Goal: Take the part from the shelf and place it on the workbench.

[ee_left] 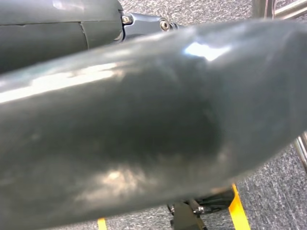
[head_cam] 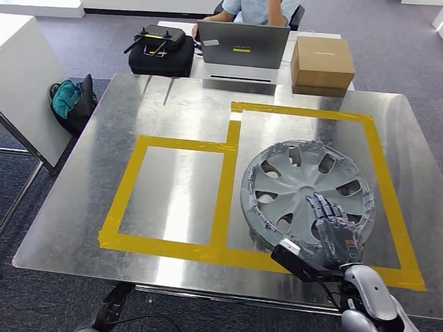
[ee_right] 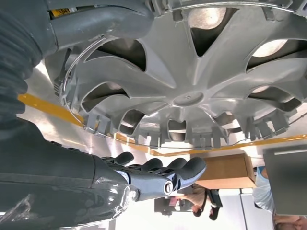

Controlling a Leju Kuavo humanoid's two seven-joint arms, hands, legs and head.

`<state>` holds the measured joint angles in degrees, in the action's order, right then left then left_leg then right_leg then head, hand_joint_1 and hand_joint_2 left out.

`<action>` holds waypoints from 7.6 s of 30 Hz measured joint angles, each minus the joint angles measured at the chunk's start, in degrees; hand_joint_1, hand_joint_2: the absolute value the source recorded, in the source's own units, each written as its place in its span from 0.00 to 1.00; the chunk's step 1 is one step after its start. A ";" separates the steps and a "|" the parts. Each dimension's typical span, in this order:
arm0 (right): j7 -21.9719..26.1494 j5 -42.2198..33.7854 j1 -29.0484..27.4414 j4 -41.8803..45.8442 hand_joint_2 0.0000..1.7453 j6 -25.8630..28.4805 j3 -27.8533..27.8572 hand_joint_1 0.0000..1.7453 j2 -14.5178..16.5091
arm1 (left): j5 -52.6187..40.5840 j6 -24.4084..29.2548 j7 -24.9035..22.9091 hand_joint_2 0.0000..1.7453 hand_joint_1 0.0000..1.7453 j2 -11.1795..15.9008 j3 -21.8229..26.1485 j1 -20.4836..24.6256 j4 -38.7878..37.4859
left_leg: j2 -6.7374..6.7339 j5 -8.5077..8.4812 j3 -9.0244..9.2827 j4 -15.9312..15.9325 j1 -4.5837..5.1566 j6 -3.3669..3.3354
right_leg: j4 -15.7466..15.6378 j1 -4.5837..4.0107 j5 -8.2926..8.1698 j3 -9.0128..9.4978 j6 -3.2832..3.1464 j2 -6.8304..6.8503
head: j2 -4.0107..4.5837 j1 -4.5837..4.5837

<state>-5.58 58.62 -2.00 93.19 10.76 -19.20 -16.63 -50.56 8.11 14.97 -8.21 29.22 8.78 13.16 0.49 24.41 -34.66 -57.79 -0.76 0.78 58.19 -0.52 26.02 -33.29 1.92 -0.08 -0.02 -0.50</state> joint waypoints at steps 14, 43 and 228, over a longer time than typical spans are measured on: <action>5.31 0.84 -3.74 7.27 1.00 10.04 1.46 0.00 2.61 | 0.02 0.26 0.16 0.00 0.00 -0.11 -0.02 0.01 0.00 | 0.00 0.01 0.00 0.00 0.00 -0.01 | 0.00 0.00 0.02 -0.02 0.00 0.00 | 0.00 0.00; 6.83 0.85 -20.02 21.79 1.00 28.87 -4.33 0.00 11.01 | 5.22 4.09 2.22 0.00 0.00 -0.41 1.98 -1.39 0.00 | -0.11 -0.87 0.21 1.13 -0.18 -1.64 | 14.92 1.36 9.37 -5.52 2.40 -0.06 | 0.00 -0.39; 20.16 -26.62 3.09 -80.24 0.00 9.18 51.66 0.00 25.52 | 9.01 8.22 7.78 0.00 0.00 -2.01 11.58 -7.03 -0.51 | 1.39 -0.04 1.46 1.23 1.13 -1.84 | 16.44 0.95 10.01 -4.71 0.47 0.26 | 0.00 0.98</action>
<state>14.58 32.00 1.09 12.95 19.93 32.46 8.88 -41.55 16.33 22.75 -10.22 40.81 1.75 12.65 1.88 24.37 -33.20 -56.57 0.37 -1.06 74.63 0.43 36.03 -38.00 2.39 0.17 -0.02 0.48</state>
